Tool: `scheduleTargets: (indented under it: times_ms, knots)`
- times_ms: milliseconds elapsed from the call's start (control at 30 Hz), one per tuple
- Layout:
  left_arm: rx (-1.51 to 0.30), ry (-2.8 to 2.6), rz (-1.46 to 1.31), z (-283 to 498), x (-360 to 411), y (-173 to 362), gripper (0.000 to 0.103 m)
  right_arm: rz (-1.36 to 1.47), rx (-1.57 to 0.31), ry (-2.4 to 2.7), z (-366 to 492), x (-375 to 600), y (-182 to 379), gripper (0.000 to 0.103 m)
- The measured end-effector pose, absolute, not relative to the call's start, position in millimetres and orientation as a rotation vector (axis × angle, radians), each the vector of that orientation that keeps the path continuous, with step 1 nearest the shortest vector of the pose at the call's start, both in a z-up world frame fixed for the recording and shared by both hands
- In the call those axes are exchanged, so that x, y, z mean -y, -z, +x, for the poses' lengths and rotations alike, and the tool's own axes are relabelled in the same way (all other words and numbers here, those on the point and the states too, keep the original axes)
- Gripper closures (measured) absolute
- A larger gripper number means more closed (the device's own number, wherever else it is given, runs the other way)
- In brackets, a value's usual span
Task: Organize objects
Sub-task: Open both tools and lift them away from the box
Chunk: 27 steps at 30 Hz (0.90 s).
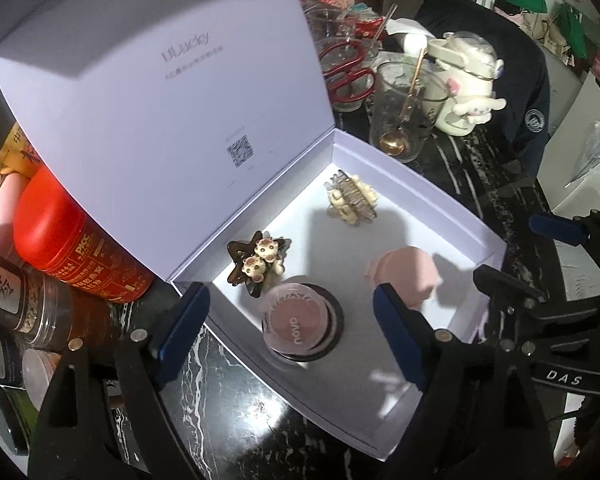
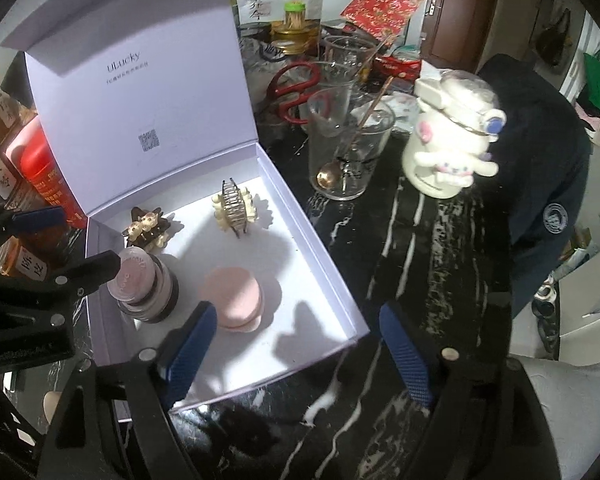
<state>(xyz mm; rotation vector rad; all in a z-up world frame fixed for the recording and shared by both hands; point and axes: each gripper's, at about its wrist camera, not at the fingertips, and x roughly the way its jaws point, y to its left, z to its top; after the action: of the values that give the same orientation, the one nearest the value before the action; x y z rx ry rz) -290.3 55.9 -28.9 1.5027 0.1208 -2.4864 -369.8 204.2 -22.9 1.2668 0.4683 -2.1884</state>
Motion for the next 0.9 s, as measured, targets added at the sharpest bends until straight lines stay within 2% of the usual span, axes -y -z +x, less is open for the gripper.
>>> scheduleTargets:
  times_ms: [900]
  knots:
    - [-0.103,2.567,1.423,-225,-81,-45,0.020,1.122,-0.492,2.238,-299,-231,-50,0.018]
